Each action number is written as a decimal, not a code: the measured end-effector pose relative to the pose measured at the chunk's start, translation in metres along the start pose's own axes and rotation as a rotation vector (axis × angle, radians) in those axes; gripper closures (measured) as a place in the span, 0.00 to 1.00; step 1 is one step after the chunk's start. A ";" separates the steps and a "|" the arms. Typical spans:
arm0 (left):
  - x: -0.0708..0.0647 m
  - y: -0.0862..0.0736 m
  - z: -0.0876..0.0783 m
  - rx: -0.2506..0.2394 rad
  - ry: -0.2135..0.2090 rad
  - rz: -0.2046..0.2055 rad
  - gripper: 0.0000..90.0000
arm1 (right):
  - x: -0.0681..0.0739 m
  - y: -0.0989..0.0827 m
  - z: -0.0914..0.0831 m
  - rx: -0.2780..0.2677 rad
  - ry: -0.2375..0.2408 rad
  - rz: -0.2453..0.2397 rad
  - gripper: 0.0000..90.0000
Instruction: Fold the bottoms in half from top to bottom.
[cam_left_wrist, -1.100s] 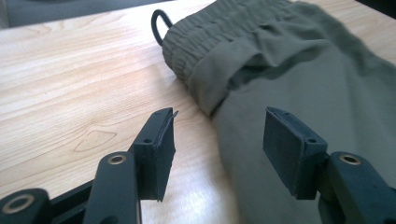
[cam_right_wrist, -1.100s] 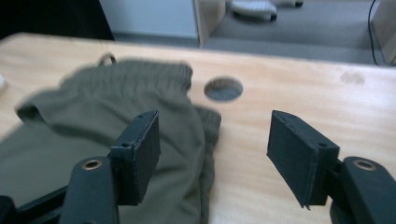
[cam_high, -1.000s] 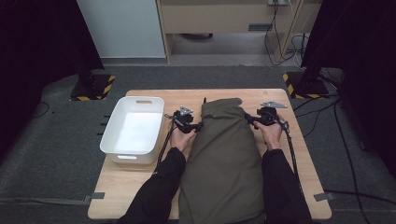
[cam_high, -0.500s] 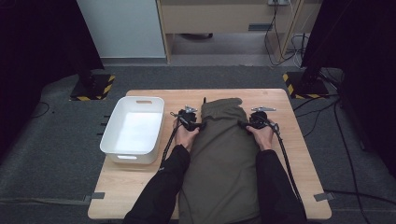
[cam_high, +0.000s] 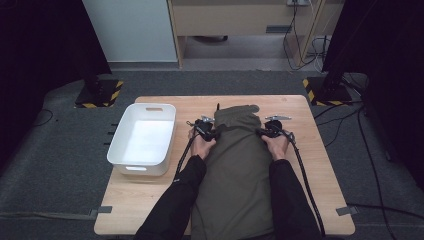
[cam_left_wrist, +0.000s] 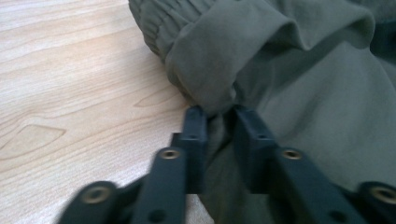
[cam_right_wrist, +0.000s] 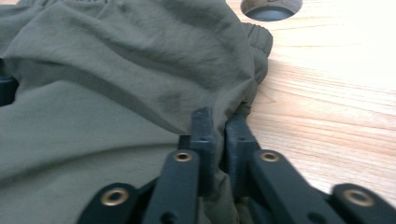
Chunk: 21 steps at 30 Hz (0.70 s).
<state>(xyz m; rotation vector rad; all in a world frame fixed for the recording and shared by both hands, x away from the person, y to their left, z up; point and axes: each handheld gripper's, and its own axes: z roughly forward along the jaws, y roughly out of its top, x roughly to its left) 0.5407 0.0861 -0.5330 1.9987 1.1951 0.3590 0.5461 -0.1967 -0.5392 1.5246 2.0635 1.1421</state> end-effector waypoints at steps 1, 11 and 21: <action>0.001 0.000 -0.001 0.002 -0.004 -0.004 0.92 | 0.000 0.000 0.000 -0.006 0.009 0.009 0.97; 0.013 0.023 -0.031 -0.085 0.050 0.033 0.99 | 0.006 0.020 -0.010 -0.159 0.067 0.009 0.98; 0.016 0.092 -0.101 -0.290 0.089 0.092 0.99 | 0.030 0.089 -0.046 -0.399 0.084 -0.065 0.98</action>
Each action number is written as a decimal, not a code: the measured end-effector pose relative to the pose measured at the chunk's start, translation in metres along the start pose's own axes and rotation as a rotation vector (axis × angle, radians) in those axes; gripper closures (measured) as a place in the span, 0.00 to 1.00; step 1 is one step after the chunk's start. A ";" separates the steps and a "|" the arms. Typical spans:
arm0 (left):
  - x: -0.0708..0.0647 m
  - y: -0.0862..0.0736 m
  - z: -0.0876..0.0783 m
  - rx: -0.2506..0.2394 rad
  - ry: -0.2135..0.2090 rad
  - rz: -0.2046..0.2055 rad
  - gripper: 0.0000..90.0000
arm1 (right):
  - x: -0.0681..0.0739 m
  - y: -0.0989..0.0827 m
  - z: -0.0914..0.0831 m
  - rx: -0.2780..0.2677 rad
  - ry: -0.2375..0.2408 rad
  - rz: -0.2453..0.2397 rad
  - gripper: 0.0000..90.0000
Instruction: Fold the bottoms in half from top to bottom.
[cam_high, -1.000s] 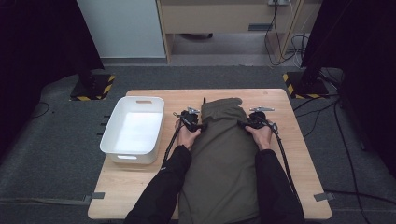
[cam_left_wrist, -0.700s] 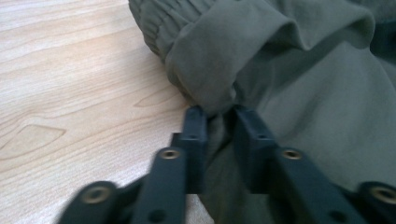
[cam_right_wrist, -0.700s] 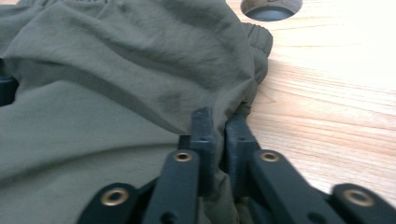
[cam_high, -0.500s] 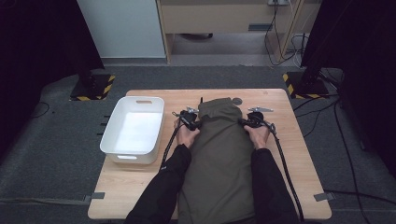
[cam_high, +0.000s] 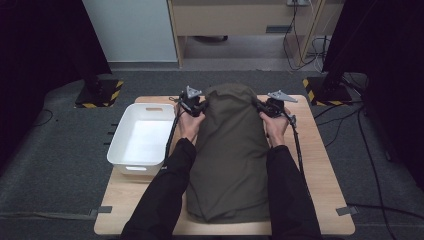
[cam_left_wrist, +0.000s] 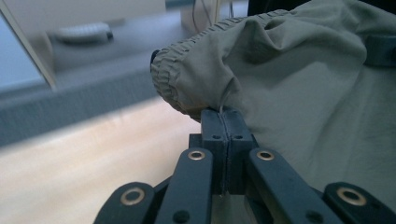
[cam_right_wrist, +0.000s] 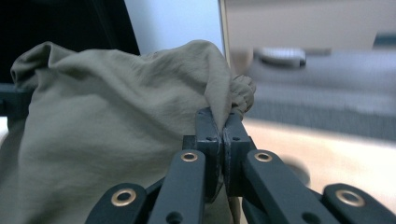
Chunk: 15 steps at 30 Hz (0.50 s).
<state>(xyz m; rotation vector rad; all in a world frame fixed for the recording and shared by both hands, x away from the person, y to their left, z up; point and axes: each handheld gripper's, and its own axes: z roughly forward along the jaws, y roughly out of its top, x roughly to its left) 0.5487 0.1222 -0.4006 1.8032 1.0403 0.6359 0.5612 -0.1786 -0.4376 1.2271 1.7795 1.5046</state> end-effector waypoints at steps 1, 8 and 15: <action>0.000 0.006 -0.005 -0.017 -0.002 0.009 0.99 | 0.002 0.006 -0.001 -0.009 0.003 -0.009 0.98; -0.009 0.005 -0.031 -0.025 -0.030 0.059 0.99 | 0.011 0.023 -0.020 -0.002 0.027 -0.107 0.98; -0.023 -0.020 -0.046 0.027 -0.051 0.114 0.99 | 0.019 -0.001 -0.039 0.042 0.066 -0.161 0.98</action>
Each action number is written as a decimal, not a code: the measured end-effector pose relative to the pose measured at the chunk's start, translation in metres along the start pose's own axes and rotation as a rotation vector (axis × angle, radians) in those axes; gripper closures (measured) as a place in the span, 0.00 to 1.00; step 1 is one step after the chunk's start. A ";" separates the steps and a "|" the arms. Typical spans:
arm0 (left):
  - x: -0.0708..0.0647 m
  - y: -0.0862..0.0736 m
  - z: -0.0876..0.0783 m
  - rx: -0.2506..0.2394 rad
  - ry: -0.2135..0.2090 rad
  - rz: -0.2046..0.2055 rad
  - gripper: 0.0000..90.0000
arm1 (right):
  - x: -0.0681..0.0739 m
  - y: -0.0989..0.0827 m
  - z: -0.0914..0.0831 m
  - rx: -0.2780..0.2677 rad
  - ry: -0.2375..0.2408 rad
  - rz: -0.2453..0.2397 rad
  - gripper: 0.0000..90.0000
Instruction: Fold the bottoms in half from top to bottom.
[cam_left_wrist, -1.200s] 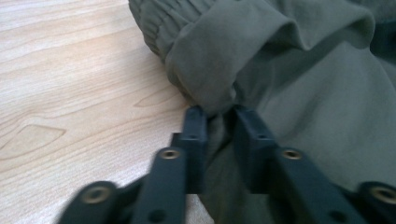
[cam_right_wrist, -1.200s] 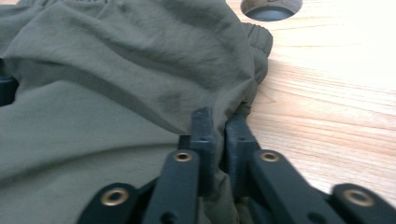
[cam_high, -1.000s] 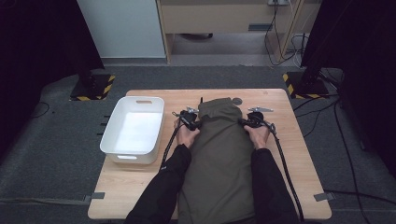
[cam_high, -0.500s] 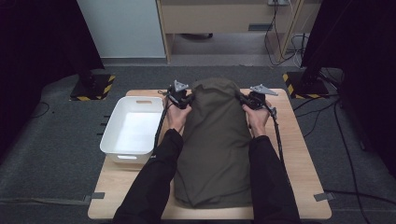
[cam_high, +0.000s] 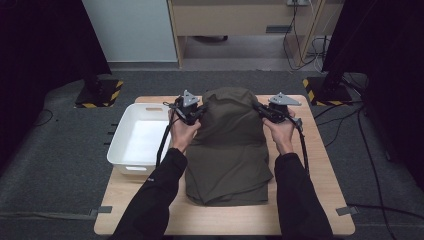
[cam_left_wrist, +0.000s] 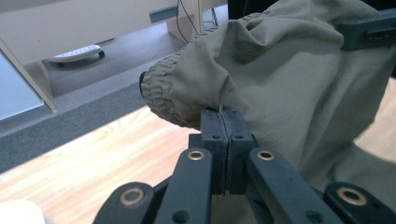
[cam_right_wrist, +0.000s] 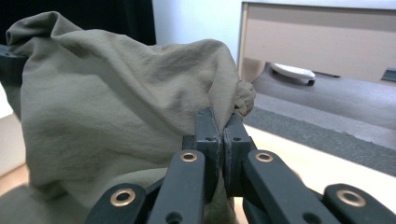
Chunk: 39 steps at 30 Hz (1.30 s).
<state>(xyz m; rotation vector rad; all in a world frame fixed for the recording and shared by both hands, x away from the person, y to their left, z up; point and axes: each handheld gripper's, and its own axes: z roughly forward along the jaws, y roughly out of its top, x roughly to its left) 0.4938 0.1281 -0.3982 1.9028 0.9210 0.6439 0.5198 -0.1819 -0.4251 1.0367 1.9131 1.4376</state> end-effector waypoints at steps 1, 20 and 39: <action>-0.001 -0.002 -0.002 0.006 -0.004 0.006 0.99 | 0.002 -0.002 -0.002 0.005 0.004 -0.008 0.98; -0.055 -0.104 -0.038 0.199 -0.139 0.034 0.97 | 0.045 -0.093 -0.064 0.216 0.139 0.036 0.88; -0.069 -0.145 -0.032 0.309 -0.153 0.004 0.90 | 0.066 -0.138 -0.066 0.367 0.128 0.051 0.56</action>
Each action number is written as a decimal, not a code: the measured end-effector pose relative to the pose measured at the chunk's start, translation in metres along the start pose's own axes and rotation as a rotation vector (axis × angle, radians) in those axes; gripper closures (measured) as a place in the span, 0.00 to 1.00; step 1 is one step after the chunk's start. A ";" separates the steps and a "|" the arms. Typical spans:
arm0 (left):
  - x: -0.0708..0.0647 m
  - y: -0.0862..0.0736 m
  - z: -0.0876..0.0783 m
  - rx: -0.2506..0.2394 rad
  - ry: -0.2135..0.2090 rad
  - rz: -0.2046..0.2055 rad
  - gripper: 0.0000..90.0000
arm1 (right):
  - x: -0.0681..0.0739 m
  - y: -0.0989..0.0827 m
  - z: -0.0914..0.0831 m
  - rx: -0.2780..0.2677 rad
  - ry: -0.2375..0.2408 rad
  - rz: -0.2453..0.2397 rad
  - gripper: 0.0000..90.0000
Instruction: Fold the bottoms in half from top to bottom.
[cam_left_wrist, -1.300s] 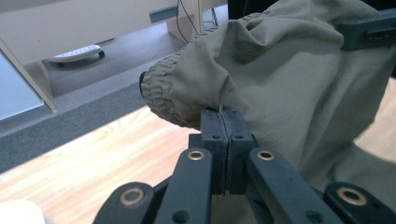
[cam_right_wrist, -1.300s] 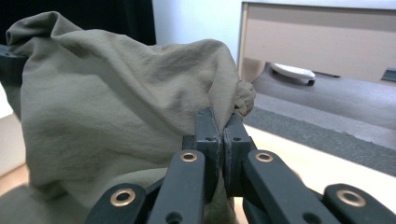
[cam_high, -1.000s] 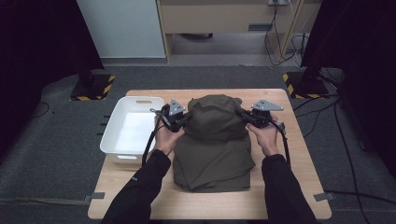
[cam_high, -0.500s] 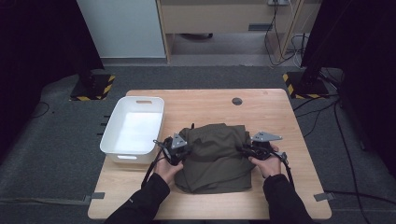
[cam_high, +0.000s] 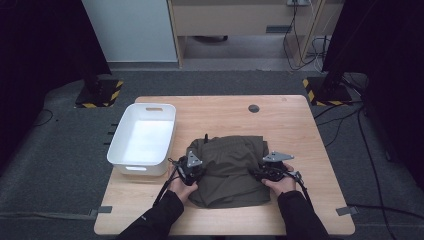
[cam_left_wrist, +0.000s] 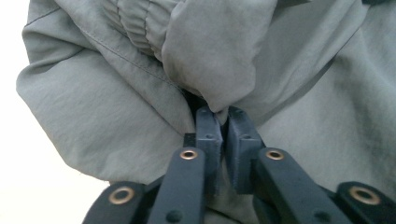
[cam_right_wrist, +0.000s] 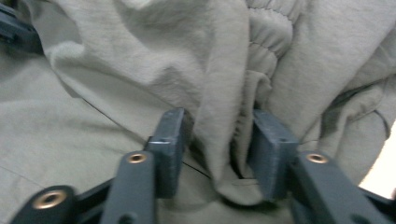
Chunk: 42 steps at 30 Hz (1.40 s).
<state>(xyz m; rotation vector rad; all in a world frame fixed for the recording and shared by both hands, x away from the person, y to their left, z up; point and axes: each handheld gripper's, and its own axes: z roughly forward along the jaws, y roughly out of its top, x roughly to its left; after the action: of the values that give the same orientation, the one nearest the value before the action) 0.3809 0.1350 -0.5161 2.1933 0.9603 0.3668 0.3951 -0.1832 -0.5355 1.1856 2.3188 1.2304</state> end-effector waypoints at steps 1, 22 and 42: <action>0.000 0.000 -0.002 -0.007 -0.004 -0.004 0.87 | 0.001 0.001 -0.001 0.004 0.005 -0.002 0.53; 0.038 0.043 -0.020 -0.251 0.046 -0.159 0.60 | -0.014 0.055 -0.015 -0.214 -0.034 0.056 0.45; 0.040 0.044 0.021 -0.205 0.009 -0.248 0.48 | -0.019 0.052 0.029 -0.042 -0.041 0.116 0.50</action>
<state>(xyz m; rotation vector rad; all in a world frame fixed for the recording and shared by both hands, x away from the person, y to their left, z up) 0.4417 0.1325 -0.5005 1.8648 1.1329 0.3420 0.4509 -0.1653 -0.5150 1.3350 2.2116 1.2744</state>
